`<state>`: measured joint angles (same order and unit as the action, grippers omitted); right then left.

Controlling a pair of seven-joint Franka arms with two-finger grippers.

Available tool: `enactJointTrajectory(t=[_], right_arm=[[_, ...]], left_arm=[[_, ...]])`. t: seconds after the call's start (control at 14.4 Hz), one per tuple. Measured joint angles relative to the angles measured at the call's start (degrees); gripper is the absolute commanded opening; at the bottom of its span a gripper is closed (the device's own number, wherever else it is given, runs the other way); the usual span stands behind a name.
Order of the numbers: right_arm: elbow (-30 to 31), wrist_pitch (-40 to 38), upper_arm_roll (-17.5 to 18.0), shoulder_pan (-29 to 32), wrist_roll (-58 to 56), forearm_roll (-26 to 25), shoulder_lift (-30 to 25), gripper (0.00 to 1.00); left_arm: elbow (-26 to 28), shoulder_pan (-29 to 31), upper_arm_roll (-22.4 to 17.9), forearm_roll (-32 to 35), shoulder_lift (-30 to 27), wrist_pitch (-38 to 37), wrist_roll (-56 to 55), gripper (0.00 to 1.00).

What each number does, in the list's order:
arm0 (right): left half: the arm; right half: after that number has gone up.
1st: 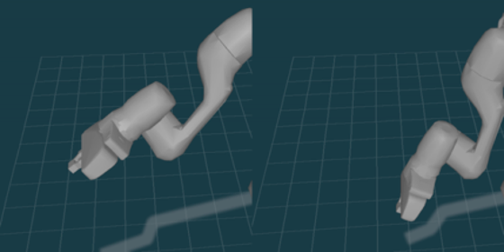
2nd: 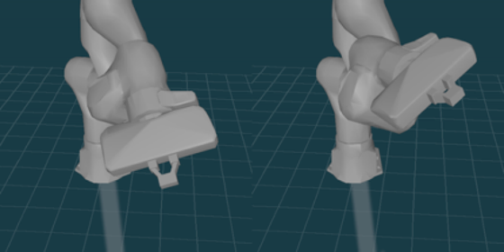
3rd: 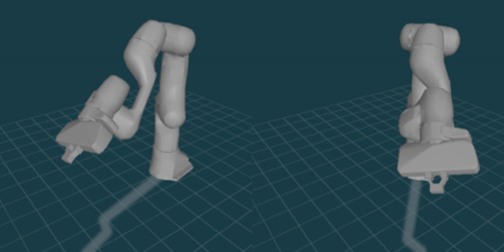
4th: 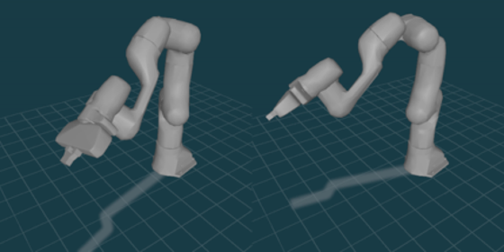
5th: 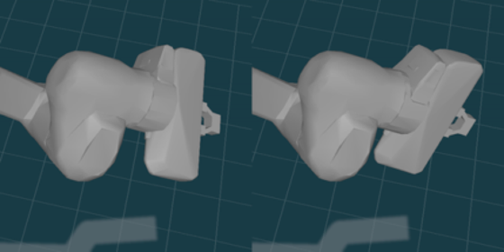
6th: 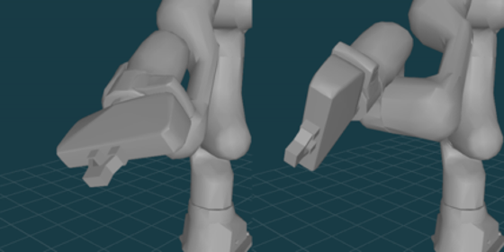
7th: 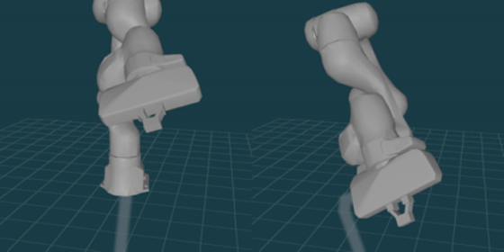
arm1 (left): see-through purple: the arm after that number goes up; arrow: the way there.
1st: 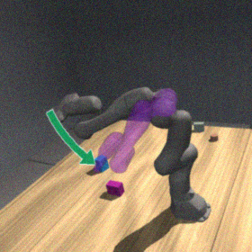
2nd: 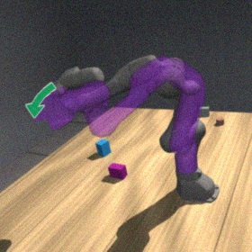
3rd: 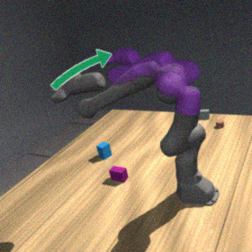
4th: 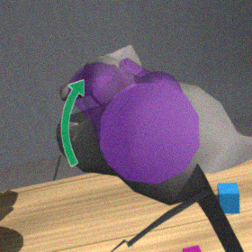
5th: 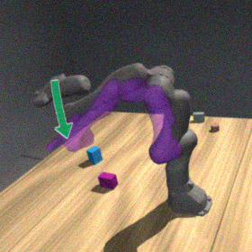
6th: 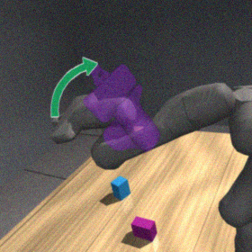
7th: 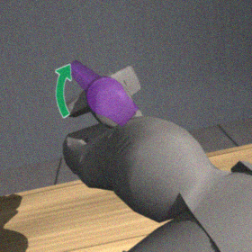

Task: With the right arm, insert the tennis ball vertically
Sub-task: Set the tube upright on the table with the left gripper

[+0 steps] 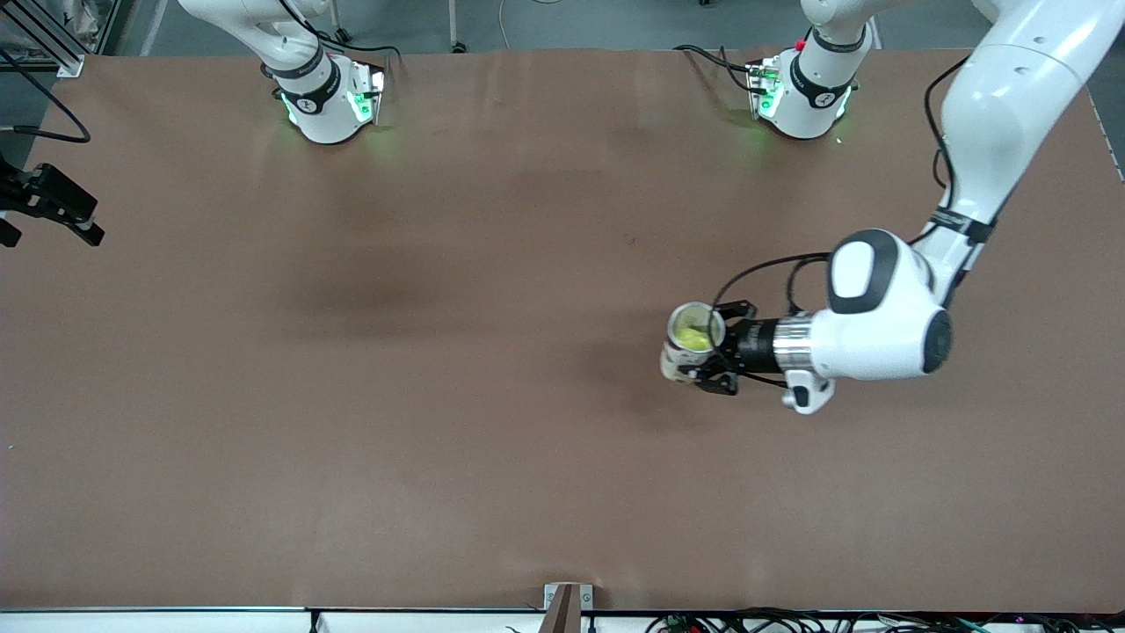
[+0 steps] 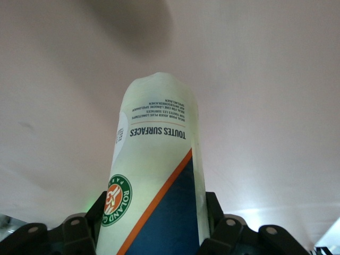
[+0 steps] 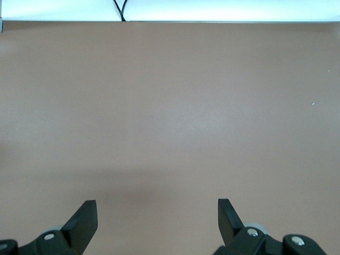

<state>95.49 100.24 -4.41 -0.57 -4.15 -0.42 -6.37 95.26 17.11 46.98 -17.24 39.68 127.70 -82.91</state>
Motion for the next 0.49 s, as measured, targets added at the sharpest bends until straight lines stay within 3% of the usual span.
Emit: enactJointTrajectory(t=[0.28, 0.49], right_arm=[[-3.8, 0.0, 0.0, 0.2, 0.0, -0.2, 3.0, 1.00], [-4.5, 0.0, 0.0, 0.2, 0.0, -1.1, 3.9, 1.00]], left_arm=[[0.0, -6.6, -0.3, -4.5, 1.1, 5.6, -2.8, 0.74], [-0.3, -12.7, -3.0, -6.2, 2.5, 9.7, -3.8, 0.74]])
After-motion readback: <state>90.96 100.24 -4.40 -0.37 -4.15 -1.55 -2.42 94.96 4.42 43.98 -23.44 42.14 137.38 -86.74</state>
